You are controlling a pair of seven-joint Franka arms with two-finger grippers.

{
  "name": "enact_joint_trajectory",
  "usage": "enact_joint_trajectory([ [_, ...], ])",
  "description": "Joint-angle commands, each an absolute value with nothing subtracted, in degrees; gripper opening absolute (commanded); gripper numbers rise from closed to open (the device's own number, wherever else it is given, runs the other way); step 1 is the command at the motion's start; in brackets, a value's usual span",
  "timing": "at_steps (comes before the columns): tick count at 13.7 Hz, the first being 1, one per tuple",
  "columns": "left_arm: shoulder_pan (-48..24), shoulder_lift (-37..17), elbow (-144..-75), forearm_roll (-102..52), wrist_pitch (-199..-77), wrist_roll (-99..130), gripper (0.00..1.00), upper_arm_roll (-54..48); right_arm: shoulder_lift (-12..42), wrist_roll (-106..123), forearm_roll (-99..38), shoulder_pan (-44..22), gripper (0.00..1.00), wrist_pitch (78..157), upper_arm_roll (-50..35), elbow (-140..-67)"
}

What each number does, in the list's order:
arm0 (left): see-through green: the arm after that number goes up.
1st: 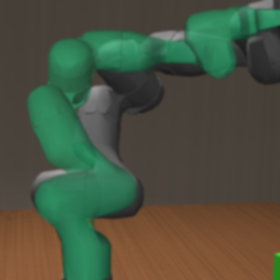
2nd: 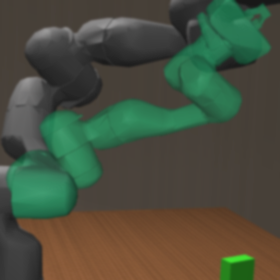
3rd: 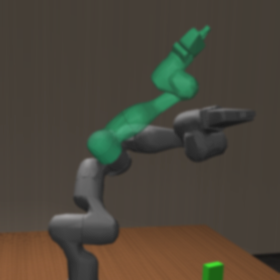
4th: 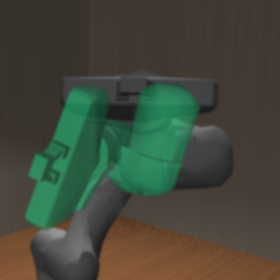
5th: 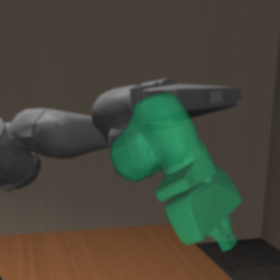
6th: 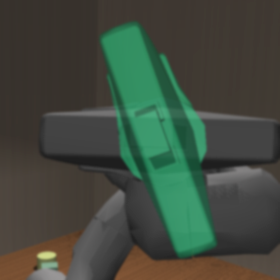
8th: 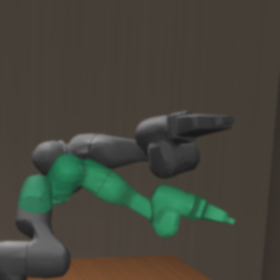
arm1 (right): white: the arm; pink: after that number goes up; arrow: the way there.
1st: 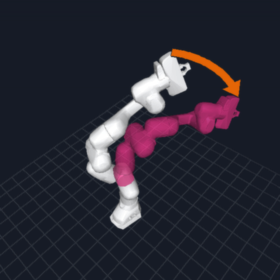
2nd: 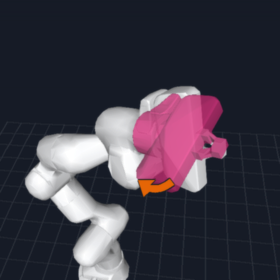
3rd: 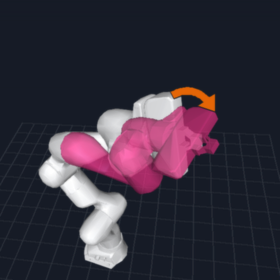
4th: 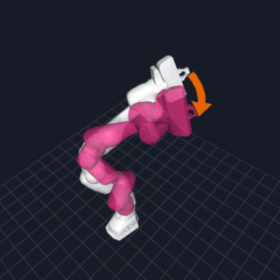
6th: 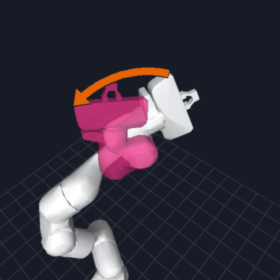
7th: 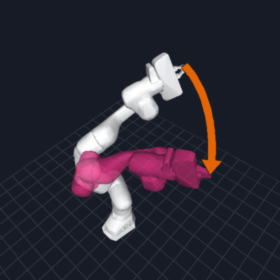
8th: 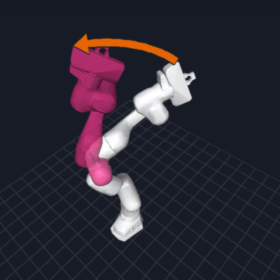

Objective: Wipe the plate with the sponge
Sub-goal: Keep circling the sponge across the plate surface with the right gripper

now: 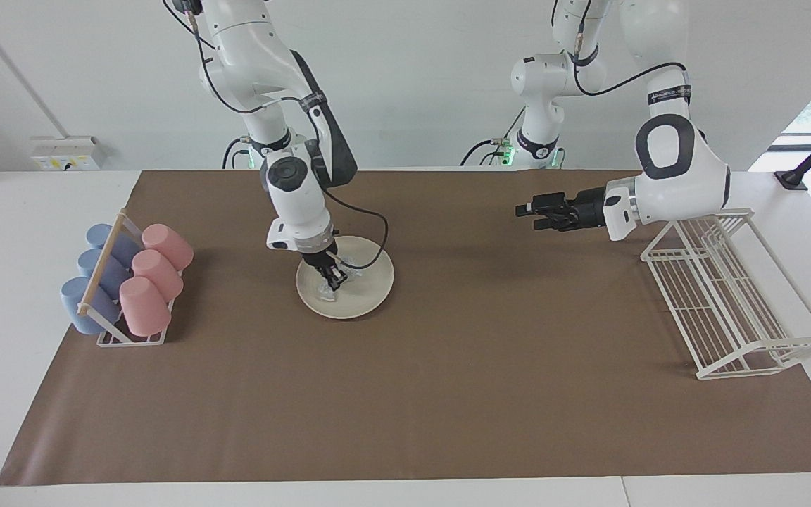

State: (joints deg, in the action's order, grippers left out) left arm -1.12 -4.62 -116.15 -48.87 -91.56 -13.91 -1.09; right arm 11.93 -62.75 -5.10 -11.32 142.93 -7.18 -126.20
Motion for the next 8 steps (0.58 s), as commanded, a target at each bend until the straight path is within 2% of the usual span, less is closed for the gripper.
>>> enact_joint_trajectory([
  [1, -0.3, -4.0, -116.1, -47.7, -92.2, -13.4, 1.0, -1.5, 12.1, -60.8, -5.1, -10.8, 0.0, 143.7, -7.7, -127.3],
  [4, -0.2, -4.0, -116.1, -47.7, -92.2, -13.4, 1.0, -1.5, 12.1, -66.2, -5.1, -12.0, 0.0, 143.7, -7.8, -127.4],
  [8, -0.3, -3.9, -116.1, -47.7, -92.4, -13.1, 1.0, -1.5, 12.3, -81.3, -5.1, -19.9, 0.0, 144.2, -7.8, -127.4],
])
